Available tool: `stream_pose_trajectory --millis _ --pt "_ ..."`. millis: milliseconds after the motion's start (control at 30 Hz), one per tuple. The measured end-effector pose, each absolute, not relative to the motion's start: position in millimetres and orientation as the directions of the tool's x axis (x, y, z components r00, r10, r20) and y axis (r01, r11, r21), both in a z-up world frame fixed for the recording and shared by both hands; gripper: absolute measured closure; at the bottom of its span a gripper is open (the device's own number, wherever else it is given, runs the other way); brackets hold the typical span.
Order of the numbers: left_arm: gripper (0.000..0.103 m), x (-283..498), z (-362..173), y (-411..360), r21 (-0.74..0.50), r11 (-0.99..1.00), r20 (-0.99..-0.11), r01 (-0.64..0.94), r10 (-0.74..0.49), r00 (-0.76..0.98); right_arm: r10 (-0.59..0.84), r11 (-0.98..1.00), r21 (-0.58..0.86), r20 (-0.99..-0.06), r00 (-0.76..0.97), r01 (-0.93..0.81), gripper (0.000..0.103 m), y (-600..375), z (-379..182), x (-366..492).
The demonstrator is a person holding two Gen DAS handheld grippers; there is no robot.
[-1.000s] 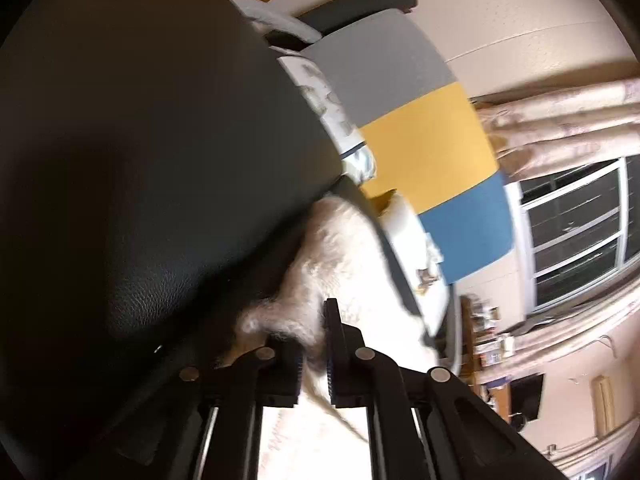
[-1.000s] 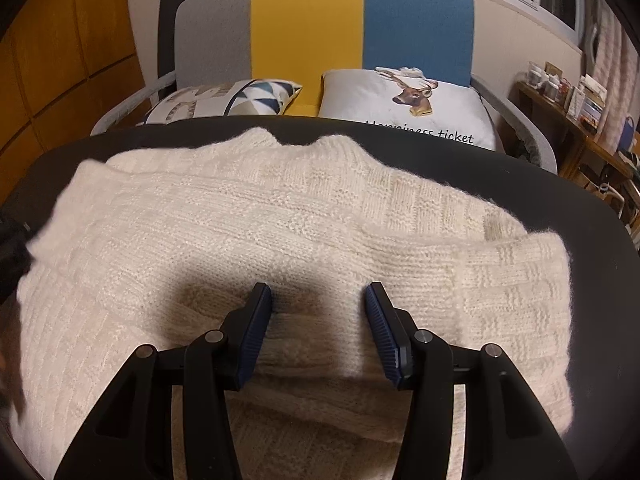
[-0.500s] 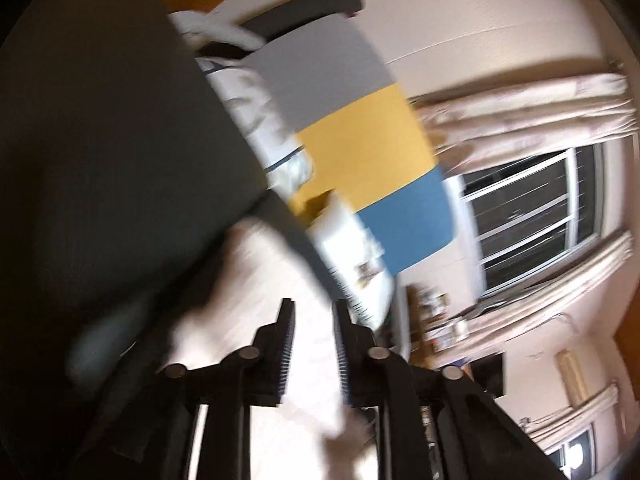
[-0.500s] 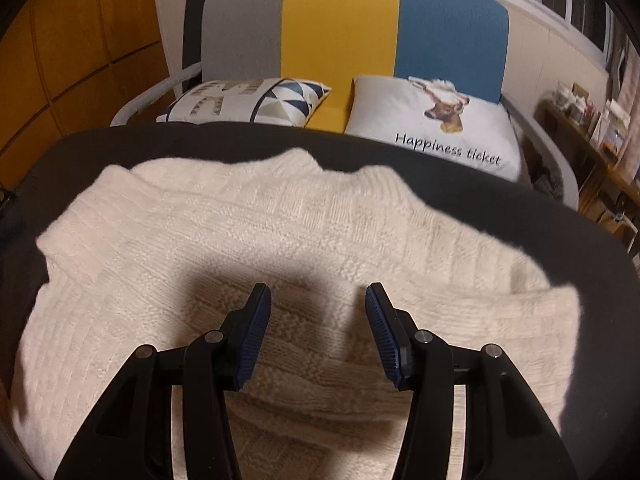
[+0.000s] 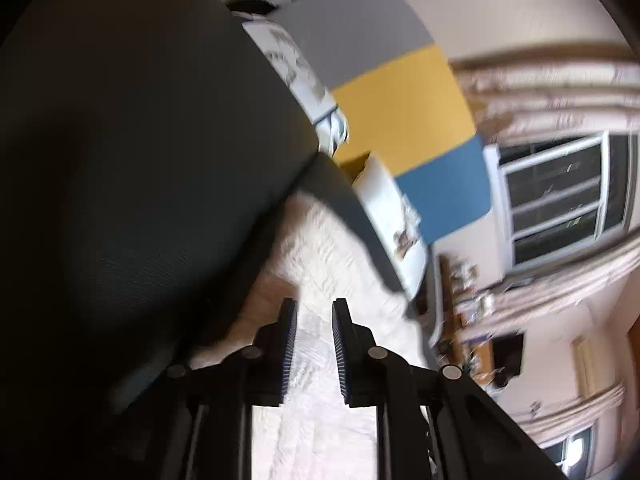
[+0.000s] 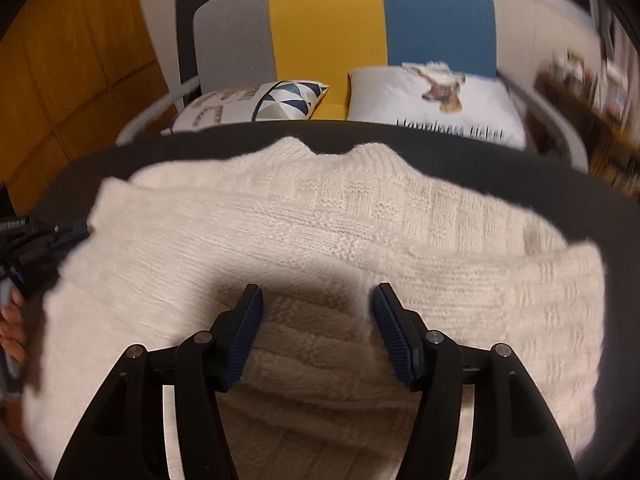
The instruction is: Fold clothes
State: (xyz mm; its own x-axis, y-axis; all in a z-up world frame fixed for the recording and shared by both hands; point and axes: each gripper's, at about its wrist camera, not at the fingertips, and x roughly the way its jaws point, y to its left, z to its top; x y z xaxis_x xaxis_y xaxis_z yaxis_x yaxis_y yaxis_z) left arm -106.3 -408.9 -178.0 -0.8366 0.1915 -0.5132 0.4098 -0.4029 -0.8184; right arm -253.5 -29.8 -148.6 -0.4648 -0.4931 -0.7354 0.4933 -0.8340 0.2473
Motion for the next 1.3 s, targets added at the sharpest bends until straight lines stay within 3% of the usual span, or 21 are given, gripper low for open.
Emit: stream_pose_trajectory --millis 133,233,367,467,533,567,633,733,767,833,900,967,1067,1300 --pt "0.084 -74.4 -166.6 -422.3 -0.832 -0.383 -0.495 0.402 0.185 -0.849 -0.714 -0.697 0.567 -0.603 -0.356 0.439 0.036 4.2 -136.9 -241.8" --pt "0.083 -68.6 -176.7 -415.7 -0.865 -0.317 -0.474 0.389 0.262 -0.841 -0.753 -0.658 0.648 -0.562 -0.342 0.383 0.033 14.7 -141.4 -230.4" --pt "0.082 -84.9 -190.0 -387.0 -0.894 -0.242 -0.444 0.377 0.363 -0.819 -0.743 -0.667 0.667 -0.565 -0.359 0.332 0.033 21.7 -151.2 -239.9" --pt "0.082 -103.2 -192.8 -372.0 -0.892 -0.263 -0.446 0.369 0.364 -0.818 -0.733 -0.675 0.677 -0.569 -0.372 0.295 0.033 26.7 -158.7 -248.3" --pt "0.080 -119.4 -192.7 -365.4 -0.851 -0.354 -0.504 0.389 0.336 -0.796 -0.726 -0.679 0.683 -0.573 -0.380 0.269 0.033 30.0 -163.7 -253.9" --pt "0.081 -124.6 -195.3 -363.1 -0.815 -0.401 -0.551 0.419 0.309 -0.775 -0.723 -0.681 0.685 -0.575 -0.384 0.257 0.033 31.7 -166.3 -256.7" --pt "0.102 -126.9 -201.6 -359.7 -0.764 -0.482 -0.598 0.429 0.278 -0.752 -0.715 -0.685 0.691 -0.578 -0.392 0.231 0.033 35.0 -171.3 -262.3" --pt "0.102 -121.7 -199.0 -355.8 -0.739 -0.544 -0.605 0.397 0.277 -0.747 -0.708 -0.689 0.691 -0.579 -0.405 0.216 0.047 39.6 -177.4 -264.6" --pt "0.102 -121.2 -196.4 -355.3 -0.736 -0.554 -0.606 0.388 0.285 -0.743 -0.708 -0.691 0.684 -0.575 -0.410 0.234 0.049 40.9 -178.1 -259.5" --pt "0.081 -124.9 -184.6 -352.2 -0.734 -0.582 -0.597 0.349 0.309 -0.741 -0.731 -0.667 0.699 -0.546 -0.410 0.258 0.048 47.6 -178.7 -250.1" --pt "0.081 -131.3 -168.1 -347.6 -0.696 -0.645 -0.600 0.314 0.283 -0.748 -0.753 -0.630 0.739 -0.508 -0.419 0.237 0.046 59.9 -174.9 -244.5" --pt "0.081 -139.9 -148.2 -341.6 -0.632 -0.728 -0.595 0.266 0.237 -0.768 -0.756 -0.611 0.761 -0.477 -0.448 0.220 0.037 75.0 -167.8 -238.7" --pt "0.080 -158.4 -131.2 -337.8 -0.553 -0.801 -0.604 0.230 0.195 -0.773 -0.724 -0.622 0.757 -0.458 -0.516 0.200 0.035 103.1 -154.5 -237.9" --pt "0.079 -188.3 -152.5 -329.6 -0.400 -0.879 -0.725 0.260 0.130 -0.676 -0.693 -0.680 0.713 -0.549 -0.468 0.170 0.035 103.4 -167.9 -271.4"
